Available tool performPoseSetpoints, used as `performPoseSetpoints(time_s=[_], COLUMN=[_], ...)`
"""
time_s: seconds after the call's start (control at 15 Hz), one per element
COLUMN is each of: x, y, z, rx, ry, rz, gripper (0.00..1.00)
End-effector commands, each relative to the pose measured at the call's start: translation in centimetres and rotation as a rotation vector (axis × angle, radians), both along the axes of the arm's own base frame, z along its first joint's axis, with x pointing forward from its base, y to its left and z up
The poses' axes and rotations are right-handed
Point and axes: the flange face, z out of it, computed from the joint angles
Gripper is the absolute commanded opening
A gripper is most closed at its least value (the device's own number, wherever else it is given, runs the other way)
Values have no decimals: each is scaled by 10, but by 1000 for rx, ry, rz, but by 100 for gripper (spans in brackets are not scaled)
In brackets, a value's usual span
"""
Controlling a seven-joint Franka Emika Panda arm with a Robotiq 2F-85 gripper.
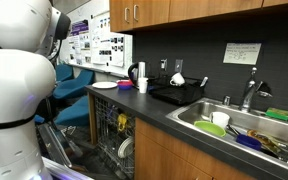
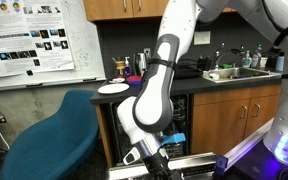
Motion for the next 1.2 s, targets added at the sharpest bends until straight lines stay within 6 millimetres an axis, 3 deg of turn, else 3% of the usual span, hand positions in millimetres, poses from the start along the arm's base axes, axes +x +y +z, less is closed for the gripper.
performPoseSetpoints(time_s=[0.0,0.53,1.13], x=[3,11,22], y=[14,29,29], z=[-10,-21,-37], rx=[14,47,62], ry=[-46,-92,-137], rz=[-6,-24,-34], gripper=[100,100,100])
